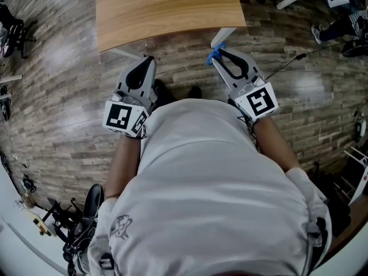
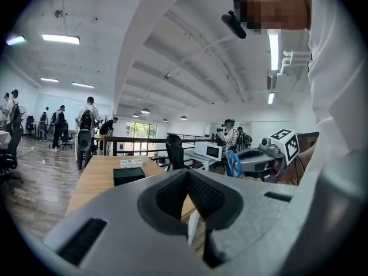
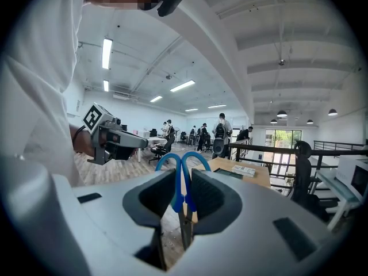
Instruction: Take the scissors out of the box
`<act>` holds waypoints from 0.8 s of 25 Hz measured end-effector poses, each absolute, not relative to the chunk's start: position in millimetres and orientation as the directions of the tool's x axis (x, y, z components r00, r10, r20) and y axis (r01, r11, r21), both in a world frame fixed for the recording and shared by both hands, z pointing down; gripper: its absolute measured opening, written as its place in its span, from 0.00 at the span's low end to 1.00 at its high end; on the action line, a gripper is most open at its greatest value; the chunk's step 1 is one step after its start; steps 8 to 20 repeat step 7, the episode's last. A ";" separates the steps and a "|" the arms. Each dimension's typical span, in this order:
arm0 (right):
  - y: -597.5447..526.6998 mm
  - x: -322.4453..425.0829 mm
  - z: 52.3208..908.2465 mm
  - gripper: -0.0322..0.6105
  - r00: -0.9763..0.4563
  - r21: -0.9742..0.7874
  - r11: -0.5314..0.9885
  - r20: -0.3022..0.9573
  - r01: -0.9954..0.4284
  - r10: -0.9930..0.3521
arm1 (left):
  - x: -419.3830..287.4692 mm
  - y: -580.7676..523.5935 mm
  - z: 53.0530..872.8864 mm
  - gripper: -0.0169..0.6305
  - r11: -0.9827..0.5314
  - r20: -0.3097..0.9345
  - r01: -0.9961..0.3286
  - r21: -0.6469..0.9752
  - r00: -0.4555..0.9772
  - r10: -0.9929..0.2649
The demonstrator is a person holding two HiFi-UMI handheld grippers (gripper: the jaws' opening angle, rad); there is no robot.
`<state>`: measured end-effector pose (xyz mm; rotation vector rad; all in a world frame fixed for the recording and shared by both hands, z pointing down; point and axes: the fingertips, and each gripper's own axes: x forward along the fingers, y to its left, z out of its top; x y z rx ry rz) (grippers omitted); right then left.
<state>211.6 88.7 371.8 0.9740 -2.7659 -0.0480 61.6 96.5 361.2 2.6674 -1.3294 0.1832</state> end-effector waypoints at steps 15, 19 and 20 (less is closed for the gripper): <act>77.9 197.5 375.6 0.20 -0.780 0.105 0.805 0.202 -0.584 -0.592 | 56.3 82.7 364.6 0.03 -0.600 0.186 -0.795 0.088 0.605 -0.774; 77.9 197.5 375.6 0.20 -0.780 0.105 0.805 0.202 -0.584 -0.592 | 56.3 82.7 364.6 0.03 -0.600 0.186 -0.795 0.088 0.605 -0.774; 77.9 197.5 375.6 0.20 -0.780 0.105 0.805 0.202 -0.584 -0.592 | 56.3 82.7 364.6 0.03 -0.600 0.186 -0.795 0.088 0.605 -0.774</act>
